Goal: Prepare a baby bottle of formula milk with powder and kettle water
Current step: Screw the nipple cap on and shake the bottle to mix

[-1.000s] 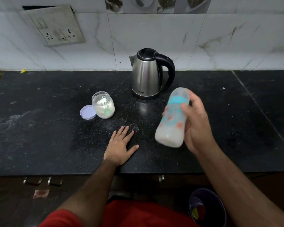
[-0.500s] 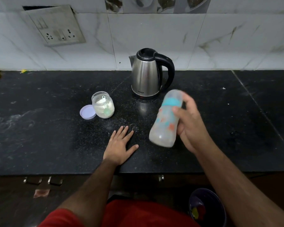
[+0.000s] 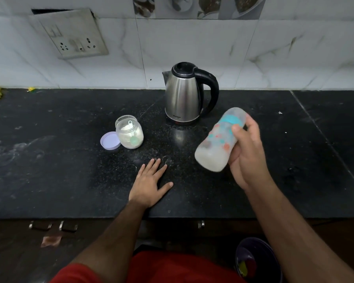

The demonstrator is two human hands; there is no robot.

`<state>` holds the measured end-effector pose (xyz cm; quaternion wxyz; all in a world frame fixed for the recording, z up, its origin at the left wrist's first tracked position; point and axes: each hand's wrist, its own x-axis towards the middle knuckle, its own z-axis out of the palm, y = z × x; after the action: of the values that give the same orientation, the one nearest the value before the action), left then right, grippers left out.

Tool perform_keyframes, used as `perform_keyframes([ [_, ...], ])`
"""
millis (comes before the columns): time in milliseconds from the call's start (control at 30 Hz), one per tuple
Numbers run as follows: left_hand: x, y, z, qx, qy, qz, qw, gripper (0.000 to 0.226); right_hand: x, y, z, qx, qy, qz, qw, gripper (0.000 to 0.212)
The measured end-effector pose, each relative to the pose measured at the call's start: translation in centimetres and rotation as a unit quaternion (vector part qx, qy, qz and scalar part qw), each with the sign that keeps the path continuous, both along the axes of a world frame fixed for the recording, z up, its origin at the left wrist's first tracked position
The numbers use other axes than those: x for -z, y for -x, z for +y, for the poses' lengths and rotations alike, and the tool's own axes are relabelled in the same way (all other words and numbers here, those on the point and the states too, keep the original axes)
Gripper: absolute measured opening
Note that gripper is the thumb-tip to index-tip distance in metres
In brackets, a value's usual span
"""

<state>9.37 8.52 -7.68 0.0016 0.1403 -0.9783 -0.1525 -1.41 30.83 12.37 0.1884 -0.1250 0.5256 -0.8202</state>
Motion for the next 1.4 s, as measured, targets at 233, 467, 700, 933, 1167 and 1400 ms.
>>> perform_keyframes([
  [233, -0.09, 0.03, 0.03, 0.001, 0.003, -0.006, 1.0, 0.083, 0.46, -0.4, 0.5, -0.082, -0.063, 0.025, 0.994, 0.064],
  [467, -0.03, 0.02, 0.06, 0.003, 0.001, 0.0, 1.0, 0.083, 0.13, -0.53, 0.67, -0.123, -0.078, 0.026, 0.989, 0.06],
  [700, 0.22, -0.02, -0.04, 0.001, 0.002, 0.005, 1.0, 0.077, 0.13, 0.0, 0.16, -0.049, -0.019, -0.005, 0.999, 0.06],
  [933, 0.36, 0.04, -0.07, 0.003, -0.001, 0.009, 1.0, 0.079, -0.13, 0.15, 0.13, -0.032, -0.011, -0.018, 0.999, 0.063],
  [1167, 0.26, 0.1, -0.06, 0.002, 0.002, 0.005, 1.0, 0.082, 0.13, -0.41, 0.39, -0.078, -0.054, 0.029, 0.995, 0.059],
  [1400, 0.13, 0.01, -0.08, 0.004, 0.0, -0.001, 1.0, 0.079, -0.08, -0.78, 0.54, -0.066, -0.053, 0.011, 0.996, 0.06],
])
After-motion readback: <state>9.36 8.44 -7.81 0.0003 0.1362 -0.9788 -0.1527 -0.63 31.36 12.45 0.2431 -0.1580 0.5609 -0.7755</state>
